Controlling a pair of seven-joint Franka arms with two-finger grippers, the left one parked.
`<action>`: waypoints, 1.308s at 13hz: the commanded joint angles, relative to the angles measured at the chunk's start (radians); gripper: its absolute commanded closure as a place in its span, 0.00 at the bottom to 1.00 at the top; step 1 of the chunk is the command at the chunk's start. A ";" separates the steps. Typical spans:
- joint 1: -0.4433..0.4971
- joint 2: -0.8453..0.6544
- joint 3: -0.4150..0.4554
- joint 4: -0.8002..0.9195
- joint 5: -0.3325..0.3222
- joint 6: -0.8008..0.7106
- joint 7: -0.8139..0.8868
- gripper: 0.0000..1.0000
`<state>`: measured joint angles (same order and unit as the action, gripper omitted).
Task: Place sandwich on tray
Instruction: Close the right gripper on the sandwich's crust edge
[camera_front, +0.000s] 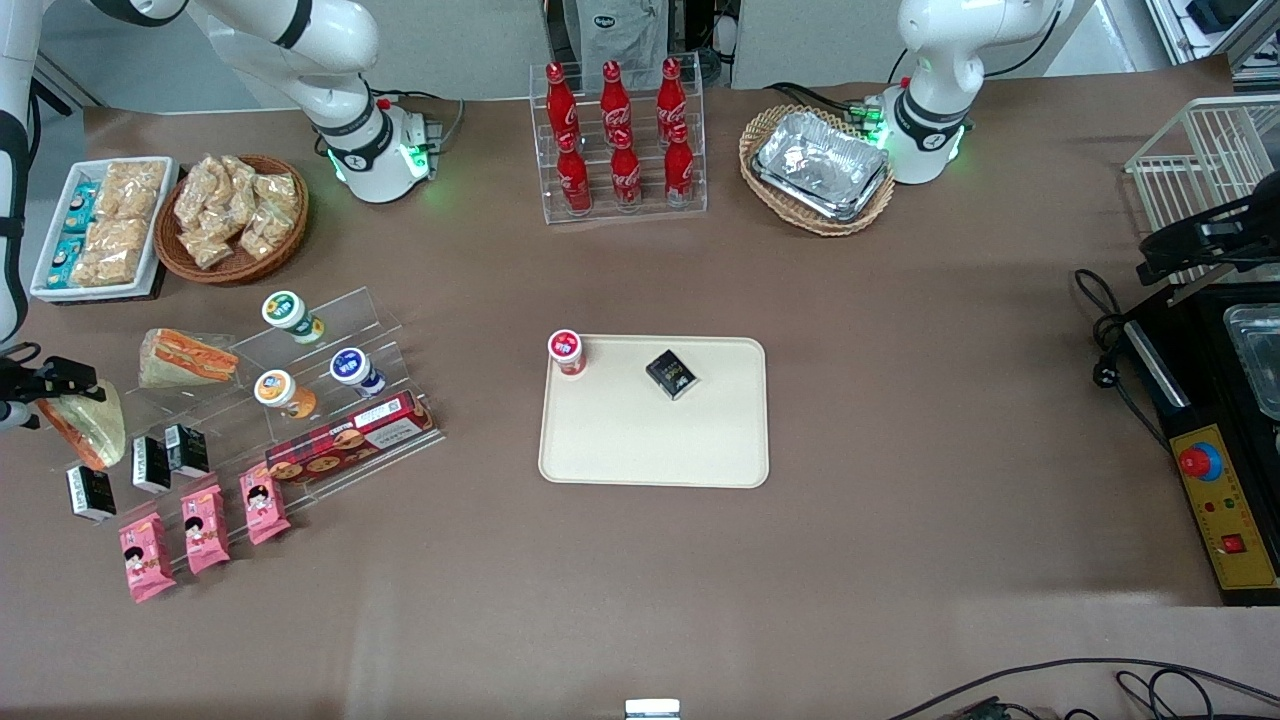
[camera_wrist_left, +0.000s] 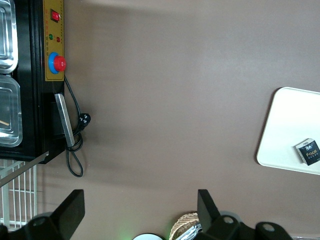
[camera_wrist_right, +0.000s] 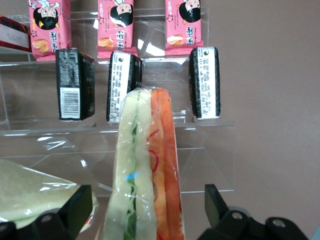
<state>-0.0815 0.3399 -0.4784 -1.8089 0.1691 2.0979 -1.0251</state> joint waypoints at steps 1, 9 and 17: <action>0.008 -0.016 -0.002 -0.023 0.010 0.021 -0.016 0.00; 0.000 -0.002 0.000 -0.036 0.020 0.027 -0.018 0.27; 0.017 -0.031 0.001 0.034 0.024 -0.056 0.009 0.94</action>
<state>-0.0796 0.3402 -0.4758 -1.8238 0.1691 2.1082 -1.0270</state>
